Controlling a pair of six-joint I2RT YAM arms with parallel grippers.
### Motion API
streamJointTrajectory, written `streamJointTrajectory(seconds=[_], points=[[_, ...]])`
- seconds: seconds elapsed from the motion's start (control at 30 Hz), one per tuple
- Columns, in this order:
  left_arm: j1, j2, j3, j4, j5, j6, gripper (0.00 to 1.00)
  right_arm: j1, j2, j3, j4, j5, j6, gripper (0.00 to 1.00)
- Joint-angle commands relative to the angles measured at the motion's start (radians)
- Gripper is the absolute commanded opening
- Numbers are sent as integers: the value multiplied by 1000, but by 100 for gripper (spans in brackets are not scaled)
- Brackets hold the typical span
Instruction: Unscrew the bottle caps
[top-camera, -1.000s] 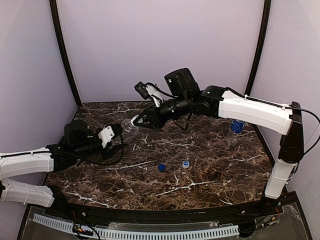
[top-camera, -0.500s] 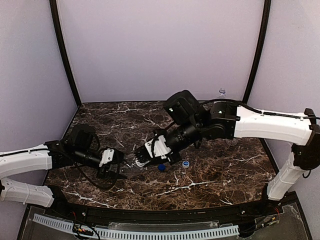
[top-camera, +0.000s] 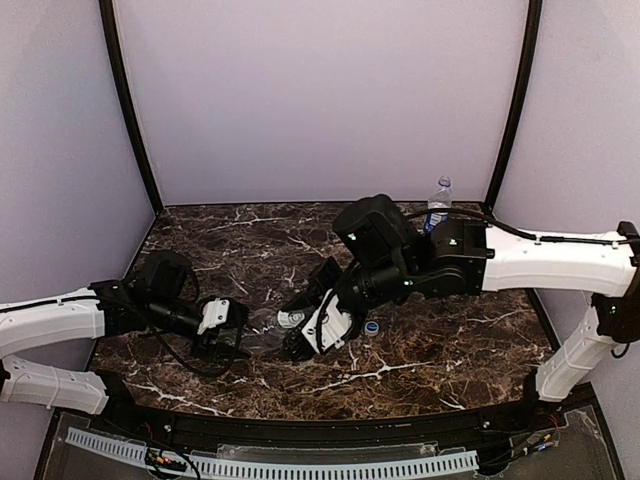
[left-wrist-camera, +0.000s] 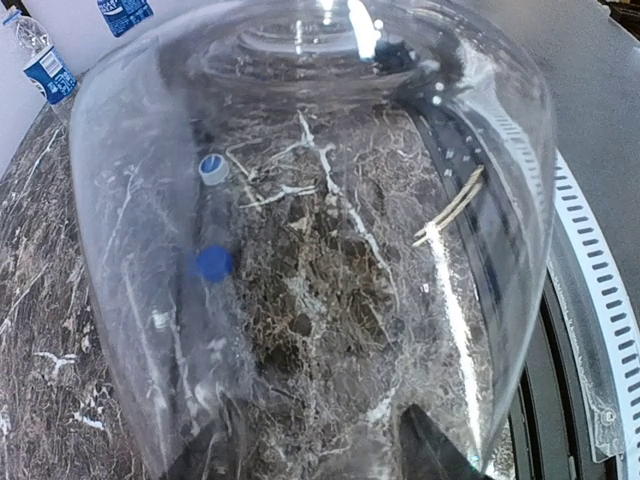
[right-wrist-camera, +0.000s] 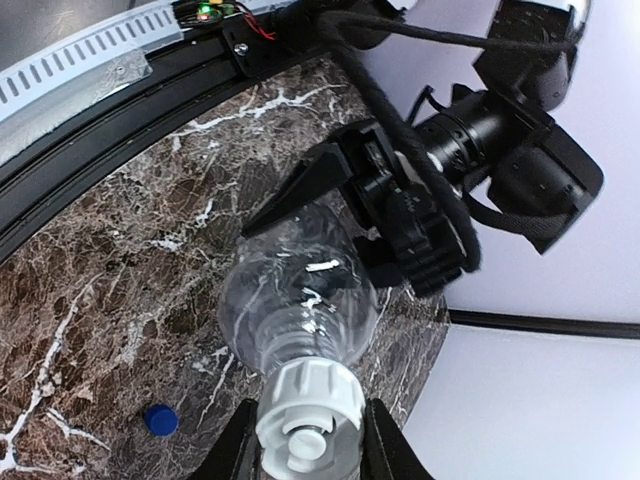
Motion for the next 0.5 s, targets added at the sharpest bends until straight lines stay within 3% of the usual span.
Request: streamJointTrajectory(seconds=[0.0, 0.13, 0.2, 0.33, 0.47], points=[[2, -16, -15, 35, -22, -1, 45, -67, -101, -26, 80, -21, 168, 0], [2, -28, -40, 99, -57, -39, 44, -181, -183, -82, 161, -95, 464, 0], [3, -32, -56, 178, -96, -97, 44, -224, -170, -109, 198, -2, 644, 0], [2, -32, -86, 383, -243, -236, 45, -303, -11, -78, 124, 124, 1061, 0], [3, -28, -76, 491, -389, -334, 45, -342, 144, -42, -1, 63, 1249, 0]])
